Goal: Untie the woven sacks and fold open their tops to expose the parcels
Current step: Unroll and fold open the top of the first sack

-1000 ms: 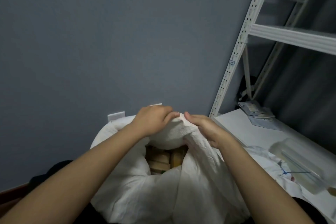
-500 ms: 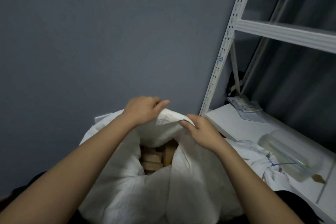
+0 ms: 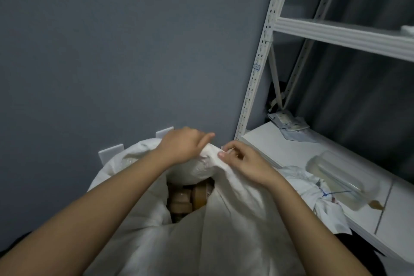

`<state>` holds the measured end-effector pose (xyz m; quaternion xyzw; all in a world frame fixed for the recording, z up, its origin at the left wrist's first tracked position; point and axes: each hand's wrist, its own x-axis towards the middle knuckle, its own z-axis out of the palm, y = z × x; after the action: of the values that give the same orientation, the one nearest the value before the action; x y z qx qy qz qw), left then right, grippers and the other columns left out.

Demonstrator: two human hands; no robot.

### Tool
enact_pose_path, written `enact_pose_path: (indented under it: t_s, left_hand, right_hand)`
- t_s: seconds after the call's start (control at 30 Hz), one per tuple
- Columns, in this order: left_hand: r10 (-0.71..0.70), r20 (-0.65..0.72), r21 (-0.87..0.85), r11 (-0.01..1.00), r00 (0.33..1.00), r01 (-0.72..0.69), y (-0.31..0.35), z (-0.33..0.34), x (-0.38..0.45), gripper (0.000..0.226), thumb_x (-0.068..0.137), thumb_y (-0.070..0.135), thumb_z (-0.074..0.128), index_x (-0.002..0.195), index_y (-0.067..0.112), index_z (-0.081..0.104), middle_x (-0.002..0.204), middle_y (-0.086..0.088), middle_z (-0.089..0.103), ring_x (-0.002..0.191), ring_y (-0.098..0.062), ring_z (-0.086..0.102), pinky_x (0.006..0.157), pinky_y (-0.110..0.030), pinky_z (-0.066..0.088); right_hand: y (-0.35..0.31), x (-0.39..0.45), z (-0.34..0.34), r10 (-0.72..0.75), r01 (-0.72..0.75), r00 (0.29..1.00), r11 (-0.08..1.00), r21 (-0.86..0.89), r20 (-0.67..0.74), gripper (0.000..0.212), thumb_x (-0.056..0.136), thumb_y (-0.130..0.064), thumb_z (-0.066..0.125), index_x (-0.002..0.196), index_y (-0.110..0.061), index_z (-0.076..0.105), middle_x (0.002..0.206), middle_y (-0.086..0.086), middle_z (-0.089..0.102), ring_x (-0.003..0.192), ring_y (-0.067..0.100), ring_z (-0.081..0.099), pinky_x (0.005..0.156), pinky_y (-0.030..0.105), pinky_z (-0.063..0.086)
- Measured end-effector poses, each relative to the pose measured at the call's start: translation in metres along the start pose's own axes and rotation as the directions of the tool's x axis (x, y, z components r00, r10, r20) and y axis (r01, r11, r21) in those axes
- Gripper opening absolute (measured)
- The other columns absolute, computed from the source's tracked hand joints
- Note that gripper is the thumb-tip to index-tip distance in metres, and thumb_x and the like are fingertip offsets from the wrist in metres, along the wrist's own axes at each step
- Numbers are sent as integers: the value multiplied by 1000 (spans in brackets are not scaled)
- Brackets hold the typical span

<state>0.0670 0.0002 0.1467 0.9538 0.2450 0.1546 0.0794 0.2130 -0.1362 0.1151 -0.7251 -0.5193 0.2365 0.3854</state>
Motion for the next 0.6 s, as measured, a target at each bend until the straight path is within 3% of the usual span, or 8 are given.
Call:
enact_pose_path:
  t_s: [0.07, 0.13, 0.2, 0.27, 0.37, 0.5, 0.57, 0.6]
  left_hand:
    - [-109, -11, -65, 992, 994, 108, -10, -8, 7, 60, 98, 56, 24, 59, 16, 46, 66, 0, 53, 81, -28, 58, 66, -32, 37]
    - [100, -95, -15, 995, 991, -101, -7, -3, 9, 57, 96, 60, 25, 76, 17, 56, 81, -1, 58, 89, -23, 56, 72, -33, 40]
    - [290, -39, 56, 956, 956, -287, 10, 10, 4, 51, 96, 56, 27, 89, 19, 60, 92, -1, 63, 94, -23, 58, 77, -34, 43]
    - [195, 22, 48, 979, 981, -196, 12, 12, 9, 51, 97, 54, 26, 79, 20, 60, 92, -4, 68, 93, -25, 61, 77, -35, 45]
    - [-27, -18, -27, 999, 999, 27, -4, 2, 25, 55, 96, 59, 26, 62, 21, 47, 82, -3, 65, 89, -26, 60, 73, -34, 43]
    - [313, 45, -72, 948, 949, -309, 21, 17, 18, 51, 94, 59, 28, 87, 20, 59, 86, 4, 63, 88, -18, 58, 72, -32, 42]
    - [225, 63, -63, 973, 972, -221, 27, 19, 24, 52, 96, 55, 29, 75, 19, 60, 73, 3, 62, 81, -21, 59, 69, -32, 42]
    - [118, 36, -55, 992, 992, -116, 24, 13, 31, 55, 96, 55, 30, 66, 18, 55, 66, 3, 58, 77, -23, 58, 66, -32, 41]
  right_hand:
    - [8, -4, 3, -95, 51, 986, 954, -294, -139, 34, 96, -45, 48, 89, -16, 63, 82, -1, 65, 77, 16, 59, 74, 37, 48]
    - [13, -6, 3, -43, 38, 997, 996, -78, -66, 41, 97, -43, 47, 102, -8, 66, 97, 11, 70, 94, 25, 65, 88, 41, 49]
    - [9, -5, -4, -50, 50, 999, 996, 70, 7, 45, 95, -38, 53, 117, 0, 62, 113, 19, 67, 109, 31, 62, 98, 39, 45]
    - [7, -7, -10, -19, 12, 999, 990, 142, 47, 40, 93, -42, 57, 109, -7, 66, 105, 9, 69, 101, 24, 63, 89, 29, 46]
    - [13, -12, -10, -103, 3, 969, 914, -405, -223, 31, 95, -46, 49, 84, -18, 58, 77, -8, 61, 76, 15, 57, 64, 32, 38]
    - [17, -16, -17, -110, 104, 992, 990, -93, -58, 42, 86, -60, 55, 104, -25, 68, 101, -12, 69, 94, -4, 58, 85, 20, 42]
    - [17, -22, -19, -91, 83, 991, 993, -85, -99, 38, 87, -50, 61, 102, -15, 68, 100, 3, 70, 87, 6, 58, 77, 23, 42]
    - [20, -22, -18, -89, 33, 972, 968, -247, -219, 32, 90, -44, 60, 100, -15, 66, 95, 5, 69, 83, 13, 58, 72, 28, 42]
